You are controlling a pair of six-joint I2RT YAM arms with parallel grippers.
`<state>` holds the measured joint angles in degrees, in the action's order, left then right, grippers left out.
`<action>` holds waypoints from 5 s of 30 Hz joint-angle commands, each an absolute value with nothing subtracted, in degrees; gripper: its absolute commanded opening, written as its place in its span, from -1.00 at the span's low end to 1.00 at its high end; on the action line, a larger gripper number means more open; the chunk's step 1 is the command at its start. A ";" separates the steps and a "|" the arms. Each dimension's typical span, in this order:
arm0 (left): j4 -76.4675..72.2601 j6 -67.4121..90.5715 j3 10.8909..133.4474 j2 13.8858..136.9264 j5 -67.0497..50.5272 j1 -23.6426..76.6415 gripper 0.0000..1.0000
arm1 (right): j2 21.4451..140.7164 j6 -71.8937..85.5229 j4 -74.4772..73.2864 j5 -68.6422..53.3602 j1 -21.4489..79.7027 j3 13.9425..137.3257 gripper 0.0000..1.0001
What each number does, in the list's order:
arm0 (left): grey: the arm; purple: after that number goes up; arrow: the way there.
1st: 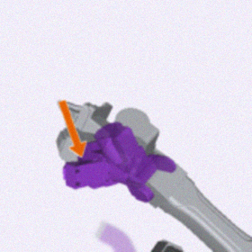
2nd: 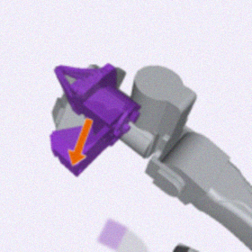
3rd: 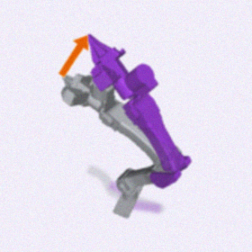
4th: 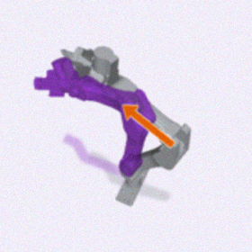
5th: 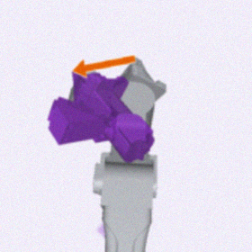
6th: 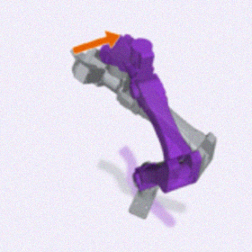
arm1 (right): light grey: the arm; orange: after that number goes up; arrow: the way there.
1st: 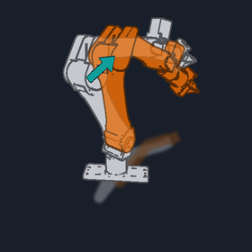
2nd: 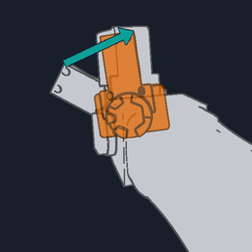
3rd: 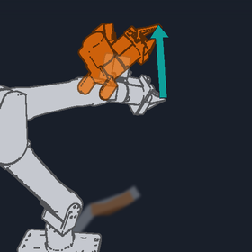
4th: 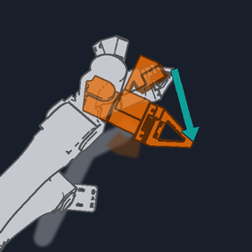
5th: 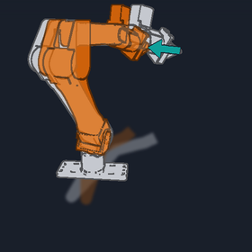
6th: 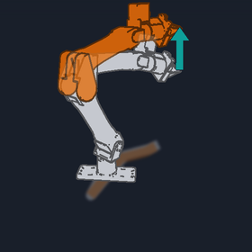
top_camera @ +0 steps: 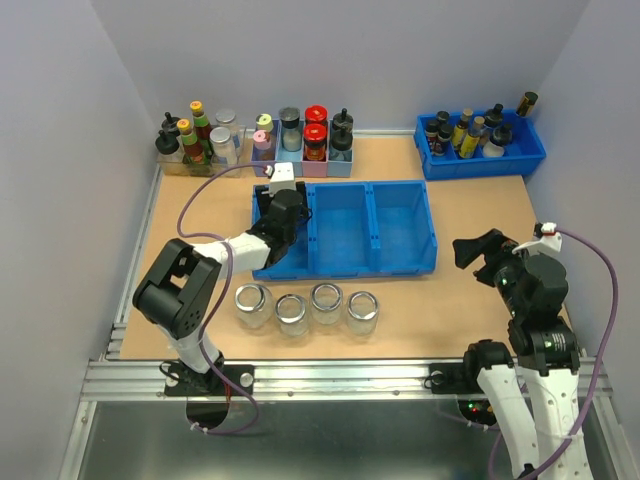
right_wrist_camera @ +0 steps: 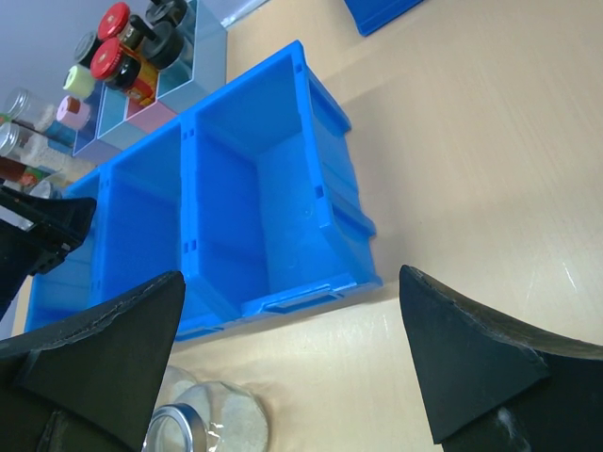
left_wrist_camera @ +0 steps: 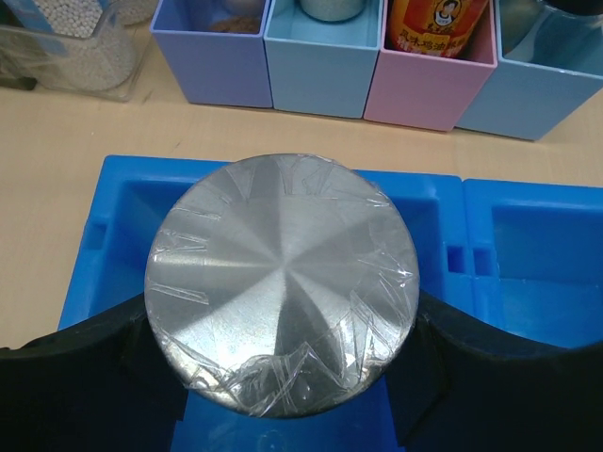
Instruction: Organize the condiment bottles
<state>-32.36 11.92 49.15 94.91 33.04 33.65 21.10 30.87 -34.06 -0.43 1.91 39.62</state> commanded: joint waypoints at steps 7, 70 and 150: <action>-40.43 14.06 48.17 93.69 39.37 33.40 -1.00 | 21.88 30.15 -32.78 -1.67 2.11 42.19 1.00; -23.91 8.88 52.65 87.36 40.87 38.06 0.90 | 23.12 29.36 -32.87 -5.10 2.02 42.28 1.00; -8.79 15.56 44.30 33.31 1.94 37.62 0.97 | 42.62 25.58 -22.85 -62.67 4.04 45.44 1.00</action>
